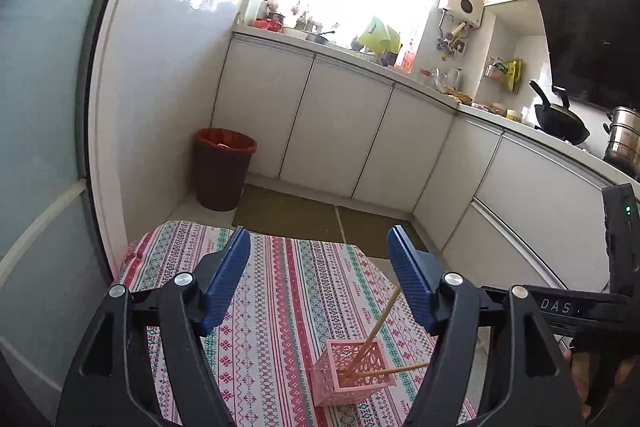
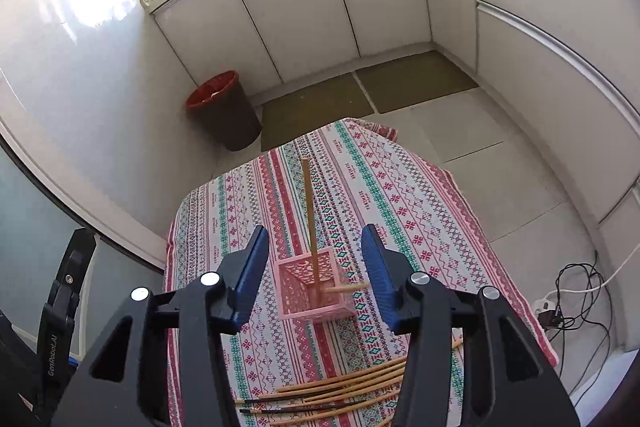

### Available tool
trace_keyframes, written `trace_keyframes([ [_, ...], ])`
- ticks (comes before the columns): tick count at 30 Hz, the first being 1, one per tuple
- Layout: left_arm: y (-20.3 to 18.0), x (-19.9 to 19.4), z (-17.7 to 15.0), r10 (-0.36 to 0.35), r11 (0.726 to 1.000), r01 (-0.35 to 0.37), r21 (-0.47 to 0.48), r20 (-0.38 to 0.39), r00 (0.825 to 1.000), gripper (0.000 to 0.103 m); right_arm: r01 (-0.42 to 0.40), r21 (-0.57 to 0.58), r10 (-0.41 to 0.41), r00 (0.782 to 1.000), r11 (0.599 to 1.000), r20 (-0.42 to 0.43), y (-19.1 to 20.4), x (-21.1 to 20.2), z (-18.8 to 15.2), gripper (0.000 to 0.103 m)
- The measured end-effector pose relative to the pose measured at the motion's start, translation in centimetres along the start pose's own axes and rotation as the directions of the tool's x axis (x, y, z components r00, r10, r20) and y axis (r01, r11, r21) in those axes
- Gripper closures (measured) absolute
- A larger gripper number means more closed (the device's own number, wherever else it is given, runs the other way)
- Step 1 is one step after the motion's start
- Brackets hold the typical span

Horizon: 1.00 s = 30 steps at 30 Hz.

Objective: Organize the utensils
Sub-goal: 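Withdraw the open left tool from the cup back toward the chopstick pile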

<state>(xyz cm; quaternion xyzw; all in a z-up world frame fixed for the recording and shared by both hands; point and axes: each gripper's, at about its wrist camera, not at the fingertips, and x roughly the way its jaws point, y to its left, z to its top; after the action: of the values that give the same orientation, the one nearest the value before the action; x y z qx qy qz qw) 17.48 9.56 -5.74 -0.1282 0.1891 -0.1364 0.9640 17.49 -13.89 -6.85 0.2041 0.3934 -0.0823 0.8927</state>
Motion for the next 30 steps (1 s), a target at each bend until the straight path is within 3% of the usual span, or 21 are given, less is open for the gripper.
trace_keyframes([
  [4,-0.9,-0.6,-0.2,0.007,0.999,-0.007,0.031,0.002,1.0,0.026,0.079,-0.018,-0.077,0.996,0.997,0.053,-0.3,-1.2,-0.4,0.044],
  [10,-2.6,-1.8,-0.6,0.032,0.996,-0.033,0.086,0.011,0.999,0.01,0.194,-0.054,-0.183,0.97,0.98,0.158,-0.4,-3.1,-1.6,0.035],
  [25,-5.1,-3.4,-3.2,0.122,0.973,-0.111,0.201,-0.042,0.992,0.007,0.308,-0.065,-0.273,0.908,0.949,0.319,-2.2,-8.1,-6.6,0.01],
  [30,-6.0,-4.0,-5.7,0.144,0.965,-0.12,0.234,-0.088,0.986,0.007,0.318,-0.057,-0.284,0.903,0.946,0.324,-4.5,-9.7,-9.1,0.007],
])
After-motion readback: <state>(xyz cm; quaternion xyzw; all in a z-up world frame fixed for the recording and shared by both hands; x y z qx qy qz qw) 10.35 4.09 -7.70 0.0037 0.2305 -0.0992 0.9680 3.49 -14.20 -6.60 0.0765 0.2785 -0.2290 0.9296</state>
